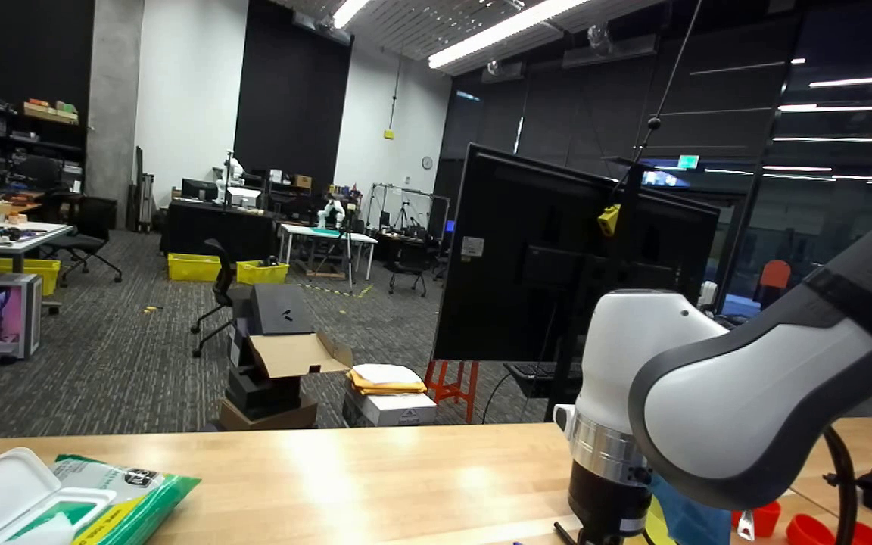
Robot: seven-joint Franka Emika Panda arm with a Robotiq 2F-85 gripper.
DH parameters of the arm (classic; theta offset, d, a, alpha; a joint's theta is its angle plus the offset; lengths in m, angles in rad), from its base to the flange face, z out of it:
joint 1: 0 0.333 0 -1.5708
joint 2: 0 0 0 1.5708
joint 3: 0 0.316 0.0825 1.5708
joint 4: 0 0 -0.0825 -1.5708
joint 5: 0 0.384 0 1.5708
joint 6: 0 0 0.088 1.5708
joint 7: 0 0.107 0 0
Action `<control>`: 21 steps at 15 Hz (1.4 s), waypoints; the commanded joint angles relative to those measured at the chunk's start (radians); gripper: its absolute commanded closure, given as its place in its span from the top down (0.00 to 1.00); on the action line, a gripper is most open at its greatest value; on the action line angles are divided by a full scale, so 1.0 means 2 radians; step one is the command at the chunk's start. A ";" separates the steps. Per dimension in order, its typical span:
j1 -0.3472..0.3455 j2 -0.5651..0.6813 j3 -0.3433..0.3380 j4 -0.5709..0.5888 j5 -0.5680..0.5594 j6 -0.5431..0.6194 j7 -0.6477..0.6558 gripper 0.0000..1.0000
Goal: Move the red pen to the left
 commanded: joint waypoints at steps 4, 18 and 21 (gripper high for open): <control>-0.008 -0.014 -0.008 -0.002 0.008 0.004 -0.004 0.59; -0.036 -0.058 -0.048 -0.004 -0.024 -0.017 0.049 1.00; -0.043 -0.056 -0.057 0.000 -0.030 -0.018 0.064 1.00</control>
